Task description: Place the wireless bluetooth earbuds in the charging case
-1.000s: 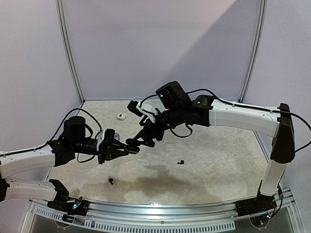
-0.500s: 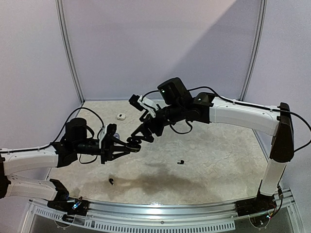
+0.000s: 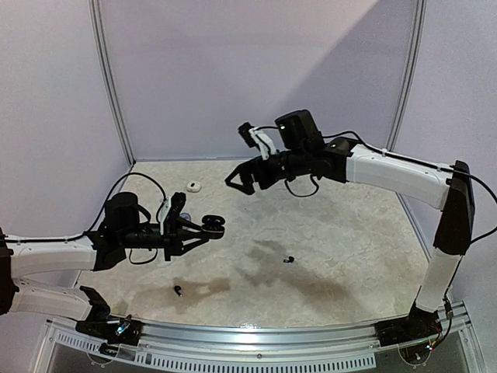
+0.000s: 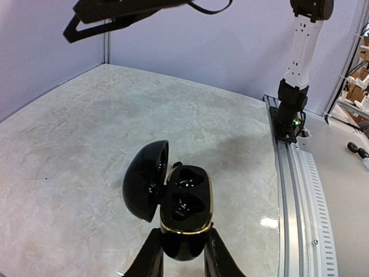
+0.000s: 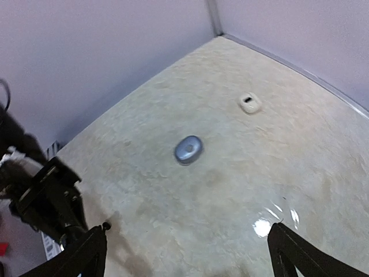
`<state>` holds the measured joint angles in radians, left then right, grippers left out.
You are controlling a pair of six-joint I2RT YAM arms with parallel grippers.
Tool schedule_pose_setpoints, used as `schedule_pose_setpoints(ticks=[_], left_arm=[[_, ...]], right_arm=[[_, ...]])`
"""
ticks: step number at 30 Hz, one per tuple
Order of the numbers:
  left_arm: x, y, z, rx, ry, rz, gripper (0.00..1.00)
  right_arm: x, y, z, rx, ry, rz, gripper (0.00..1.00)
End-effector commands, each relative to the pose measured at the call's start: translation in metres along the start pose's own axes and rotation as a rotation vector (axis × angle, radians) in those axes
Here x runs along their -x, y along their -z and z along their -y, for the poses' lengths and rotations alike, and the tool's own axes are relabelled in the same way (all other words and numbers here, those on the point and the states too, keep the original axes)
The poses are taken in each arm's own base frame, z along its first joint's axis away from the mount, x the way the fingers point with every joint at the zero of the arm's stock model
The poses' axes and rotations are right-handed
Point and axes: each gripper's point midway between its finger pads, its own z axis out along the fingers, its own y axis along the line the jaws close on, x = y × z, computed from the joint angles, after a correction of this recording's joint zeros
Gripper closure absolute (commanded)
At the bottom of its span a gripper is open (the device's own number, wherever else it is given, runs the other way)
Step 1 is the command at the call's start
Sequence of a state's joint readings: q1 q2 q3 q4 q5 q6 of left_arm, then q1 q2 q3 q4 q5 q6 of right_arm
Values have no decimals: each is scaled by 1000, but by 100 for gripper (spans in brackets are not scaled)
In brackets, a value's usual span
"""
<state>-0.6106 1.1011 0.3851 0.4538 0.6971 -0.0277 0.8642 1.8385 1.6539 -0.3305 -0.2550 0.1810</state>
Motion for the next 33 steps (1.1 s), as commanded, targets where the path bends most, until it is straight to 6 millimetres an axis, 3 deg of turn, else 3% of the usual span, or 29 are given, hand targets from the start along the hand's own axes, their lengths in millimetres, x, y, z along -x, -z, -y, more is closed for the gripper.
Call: schedule_pose_setpoints(ticks=[1,5,8,10,15,19,22,27,33], left_arm=[[1,2,-7,45,-3,30,100],[3,3,-7,54,-26,38,100],[4,3,-6,51,-29,42,100],[2,3,-5,46,-30,42,100],[2,3,-4,43,-38,45,100],[3,4,-4,45,-43,47,100],[2,4,-4,46,-45,42,100],[2,4,-3,46,-52,41,100],[1,4,-4,46,-50,38,100]], right_arm=[[-25,40,80,-264,-395,-81,1],[-109,64,118,-588,-541,-387,9],[-173,70,121,-730,-700,-588,22],[-201,62,113,-774,-722,-658,22],[-207,25,85,-749,-578,-699,22],[-214,-11,78,-706,-363,-763,27],[-218,-31,76,-648,-308,-762,34],[-246,-43,69,-571,-339,-798,61],[-280,-38,71,-585,-379,-882,73]])
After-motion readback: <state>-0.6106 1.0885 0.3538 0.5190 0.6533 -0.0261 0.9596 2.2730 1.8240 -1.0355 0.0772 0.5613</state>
